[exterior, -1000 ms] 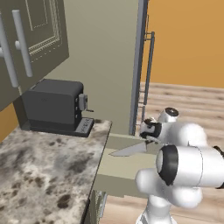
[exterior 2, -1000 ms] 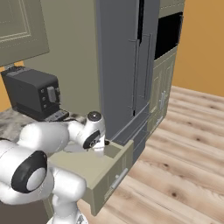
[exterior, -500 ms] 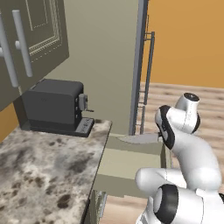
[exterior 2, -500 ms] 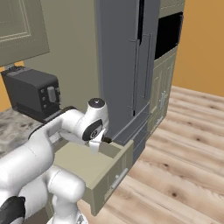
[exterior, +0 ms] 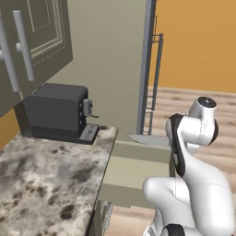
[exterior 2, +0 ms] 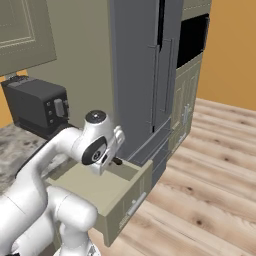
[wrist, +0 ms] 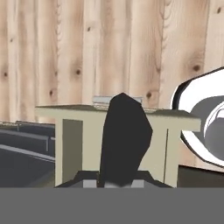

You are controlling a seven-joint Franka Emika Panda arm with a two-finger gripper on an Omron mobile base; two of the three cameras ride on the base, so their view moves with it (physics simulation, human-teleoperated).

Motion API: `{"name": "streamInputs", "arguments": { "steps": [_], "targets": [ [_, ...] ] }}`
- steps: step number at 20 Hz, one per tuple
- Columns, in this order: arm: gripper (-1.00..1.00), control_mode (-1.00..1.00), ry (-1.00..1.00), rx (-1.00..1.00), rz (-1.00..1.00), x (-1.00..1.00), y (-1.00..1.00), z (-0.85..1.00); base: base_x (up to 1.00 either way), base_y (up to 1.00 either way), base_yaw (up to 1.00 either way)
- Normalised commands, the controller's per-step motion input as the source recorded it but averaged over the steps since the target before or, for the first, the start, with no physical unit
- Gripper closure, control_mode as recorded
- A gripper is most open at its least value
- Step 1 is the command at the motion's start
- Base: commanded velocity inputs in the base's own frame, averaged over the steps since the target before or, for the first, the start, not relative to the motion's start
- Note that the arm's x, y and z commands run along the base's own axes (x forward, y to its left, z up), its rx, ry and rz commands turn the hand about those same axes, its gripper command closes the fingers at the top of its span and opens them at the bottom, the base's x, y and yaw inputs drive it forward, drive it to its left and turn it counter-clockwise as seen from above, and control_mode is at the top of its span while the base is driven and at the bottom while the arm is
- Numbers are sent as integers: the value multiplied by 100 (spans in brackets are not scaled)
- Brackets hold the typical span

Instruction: Pick up the knife from the drawer and place it on the cutting board. Then place the meat from the plate to the cutting board.

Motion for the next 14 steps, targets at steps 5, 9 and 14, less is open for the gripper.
{"name": "streamInputs", "arguments": {
  "steps": [5,9,14],
  "targets": [
    [100,-100,1,0,29,-40,-4,46,0,0,0],
    [100,-100,-10,0,56,-55,0,48,0,0,0],
    [100,100,-2,-1,9,-9,-4,7,-65,-21,20]
  ]
}}
